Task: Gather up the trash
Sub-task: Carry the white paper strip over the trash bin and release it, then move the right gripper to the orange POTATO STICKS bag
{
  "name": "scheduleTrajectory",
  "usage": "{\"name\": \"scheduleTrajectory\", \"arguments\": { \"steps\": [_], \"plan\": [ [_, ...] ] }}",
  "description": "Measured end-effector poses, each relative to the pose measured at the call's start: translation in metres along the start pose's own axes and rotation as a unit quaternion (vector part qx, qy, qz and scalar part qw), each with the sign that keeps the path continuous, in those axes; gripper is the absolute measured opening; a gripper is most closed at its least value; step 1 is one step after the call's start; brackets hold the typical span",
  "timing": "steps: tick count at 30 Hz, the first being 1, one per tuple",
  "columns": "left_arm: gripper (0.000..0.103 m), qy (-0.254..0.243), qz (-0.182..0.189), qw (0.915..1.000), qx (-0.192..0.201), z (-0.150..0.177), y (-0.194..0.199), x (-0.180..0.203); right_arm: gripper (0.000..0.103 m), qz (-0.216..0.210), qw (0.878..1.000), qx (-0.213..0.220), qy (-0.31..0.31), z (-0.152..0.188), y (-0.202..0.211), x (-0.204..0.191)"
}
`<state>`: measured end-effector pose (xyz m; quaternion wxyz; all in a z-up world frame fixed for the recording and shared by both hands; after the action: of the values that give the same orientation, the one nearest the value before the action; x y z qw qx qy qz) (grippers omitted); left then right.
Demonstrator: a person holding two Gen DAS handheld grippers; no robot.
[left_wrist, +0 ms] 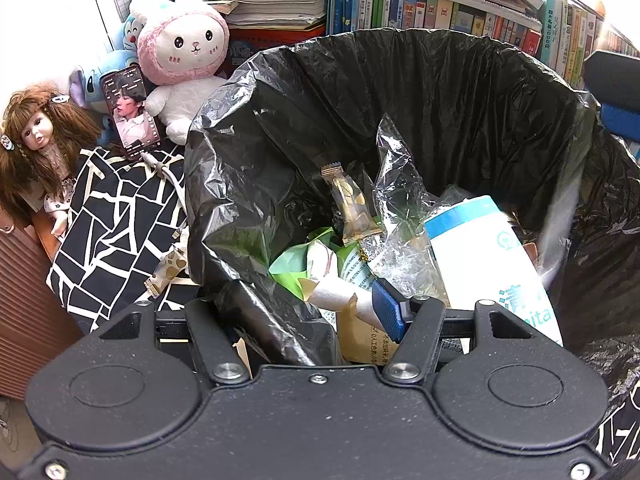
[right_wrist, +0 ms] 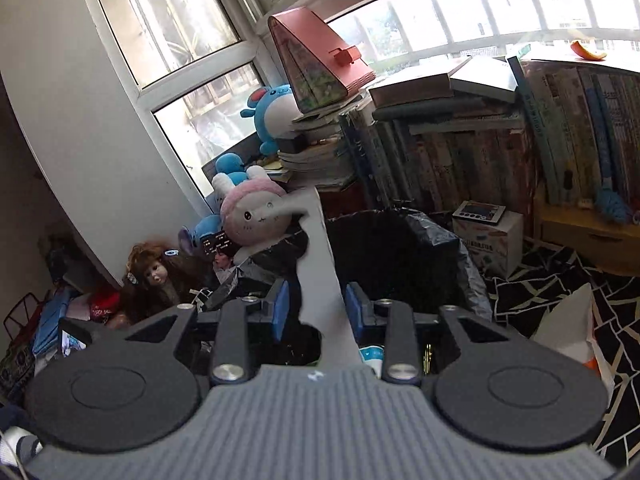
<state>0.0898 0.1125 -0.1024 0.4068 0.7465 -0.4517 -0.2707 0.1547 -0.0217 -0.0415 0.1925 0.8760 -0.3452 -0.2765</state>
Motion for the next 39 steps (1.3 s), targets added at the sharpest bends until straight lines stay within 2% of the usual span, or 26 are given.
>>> {"name": "scheduleTrajectory", "arguments": {
  "steps": [1, 8, 15, 23, 32, 39],
  "plan": [
    [0.060, 0.000, 0.000, 1.0000, 0.000, 0.000, 0.000, 0.000, 0.056, 0.001, 1.000, -0.002, 0.001, 0.001, -0.001, -0.001],
    [0.060, 0.000, 0.001, 1.0000, 0.000, 0.000, 0.000, 0.000, 0.073, 0.014, 1.000, -0.006, 0.003, 0.002, 0.000, 0.000],
    [0.060, 0.000, 0.002, 1.0000, 0.000, 0.000, 0.000, 0.000, 0.081, 0.031, 0.999, 0.003, -0.004, 0.004, 0.010, 0.011],
    [0.060, 0.000, 0.002, 1.0000, 0.000, 0.000, 0.000, 0.000, 0.087, 0.073, 0.997, 0.028, -0.009, 0.002, 0.029, 0.033],
    [0.060, 0.000, 0.002, 1.0000, 0.000, 0.000, 0.000, 0.000, 0.095, 0.155, 0.986, 0.053, -0.039, 0.004, 0.049, 0.091],
    [0.060, -0.003, 0.002, 1.0000, -0.001, 0.000, 0.000, 0.000, 0.095, 0.219, 0.969, 0.028, -0.109, 0.035, 0.043, 0.163]
  ]
}}
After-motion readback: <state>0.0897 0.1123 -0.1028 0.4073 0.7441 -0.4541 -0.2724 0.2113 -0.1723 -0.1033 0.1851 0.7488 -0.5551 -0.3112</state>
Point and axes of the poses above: each gripper's, at about its wrist camera, not at the fingertips, and y roughly against the way its jaws point, x to its right, z to its underside, the point moved 6 cm from there along -y, roughly the way its jaws point, and after that the axes turned 1 degree about -x, right-handed, at the moved point
